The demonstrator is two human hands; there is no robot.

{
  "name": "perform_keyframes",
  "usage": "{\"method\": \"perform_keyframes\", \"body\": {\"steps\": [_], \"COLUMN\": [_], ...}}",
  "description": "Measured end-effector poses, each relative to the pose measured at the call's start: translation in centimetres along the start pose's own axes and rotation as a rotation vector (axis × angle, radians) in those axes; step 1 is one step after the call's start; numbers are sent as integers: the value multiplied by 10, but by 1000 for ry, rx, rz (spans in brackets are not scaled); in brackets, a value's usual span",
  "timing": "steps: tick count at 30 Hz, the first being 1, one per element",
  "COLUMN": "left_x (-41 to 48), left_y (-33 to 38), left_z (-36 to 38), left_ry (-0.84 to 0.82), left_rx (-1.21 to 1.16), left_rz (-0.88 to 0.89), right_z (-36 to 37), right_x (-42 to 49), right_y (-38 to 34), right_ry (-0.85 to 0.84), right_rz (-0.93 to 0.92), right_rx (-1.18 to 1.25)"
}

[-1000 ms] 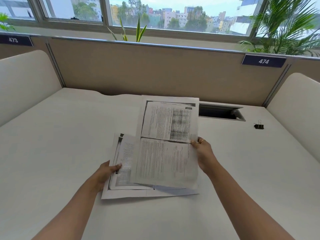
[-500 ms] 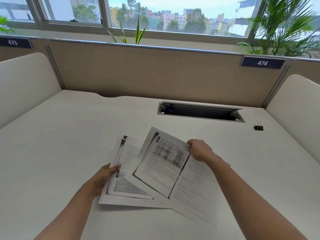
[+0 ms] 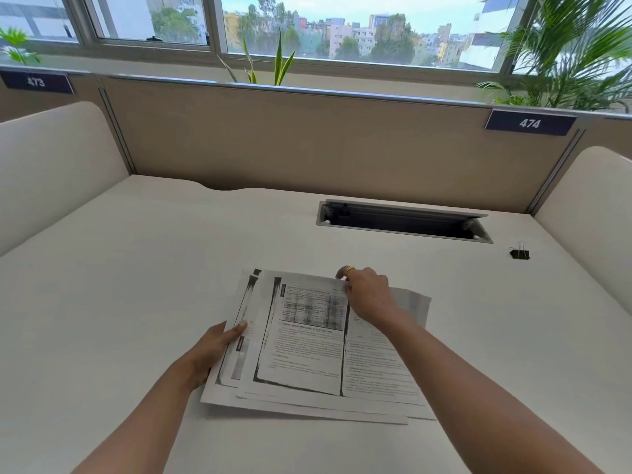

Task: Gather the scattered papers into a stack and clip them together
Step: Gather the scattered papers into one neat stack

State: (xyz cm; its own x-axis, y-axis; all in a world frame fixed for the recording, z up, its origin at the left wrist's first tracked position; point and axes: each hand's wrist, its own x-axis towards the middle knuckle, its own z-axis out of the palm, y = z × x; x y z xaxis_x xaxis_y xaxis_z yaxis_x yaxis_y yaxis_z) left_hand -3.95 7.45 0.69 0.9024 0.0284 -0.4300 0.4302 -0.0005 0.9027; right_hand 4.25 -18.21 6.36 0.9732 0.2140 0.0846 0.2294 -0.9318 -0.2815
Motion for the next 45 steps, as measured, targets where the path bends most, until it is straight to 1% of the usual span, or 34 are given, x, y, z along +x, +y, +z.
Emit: {"method": "perform_keyframes", "body": {"steps": [5, 10, 15, 18, 21, 24, 30, 32, 34, 36, 37, 39, 41, 45], "left_x": [1, 2, 3, 3, 4, 5, 5, 6, 5, 4, 4, 3, 3, 0], "left_y": [-2, -4, -5, -6, -7, -7, -4, -4, -2, 1, 4, 11, 22, 51], "left_z": [-1, -3, -3, -2, -4, -4, -7, -8, -6, -1, 3, 12, 18, 28], "left_ry": [-15, -37, -42, -37, -24, -11, -12, -7, -14, -35, -50, -84, -112, -154], "left_rx": [-1, -37, -48, -43, -41, -49, -132, -190, -235, -261, -268, -279, -295, -286], "left_rz": [-3, -13, -21, -16, -10, -7, 15, 34, 58, 79, 86, 112, 167, 321], "right_z": [9, 15, 19, 21, 22, 22, 24, 26, 26, 21, 17, 9, 1, -17], "right_x": [0, -1, 1, -3, -5, -8, -28, -38, -46, -51, -53, -55, -56, -56], "right_y": [-13, -18, -23, -25, -18, 0, 54, 69, 80, 86, 87, 89, 87, 84], "right_ry": [26, 23, 47, 108, 198, 235, 190, 151, 66, -51, -108, -156, -73, 191], "right_rz": [-29, 0, -38, -91, -96, 14, 432, 558, 619, 591, 543, 420, 342, 285], "right_rx": [65, 202, 215, 215, 244, 338, 644, 773, 933, 1119, 1181, 1226, 1255, 1371]}}
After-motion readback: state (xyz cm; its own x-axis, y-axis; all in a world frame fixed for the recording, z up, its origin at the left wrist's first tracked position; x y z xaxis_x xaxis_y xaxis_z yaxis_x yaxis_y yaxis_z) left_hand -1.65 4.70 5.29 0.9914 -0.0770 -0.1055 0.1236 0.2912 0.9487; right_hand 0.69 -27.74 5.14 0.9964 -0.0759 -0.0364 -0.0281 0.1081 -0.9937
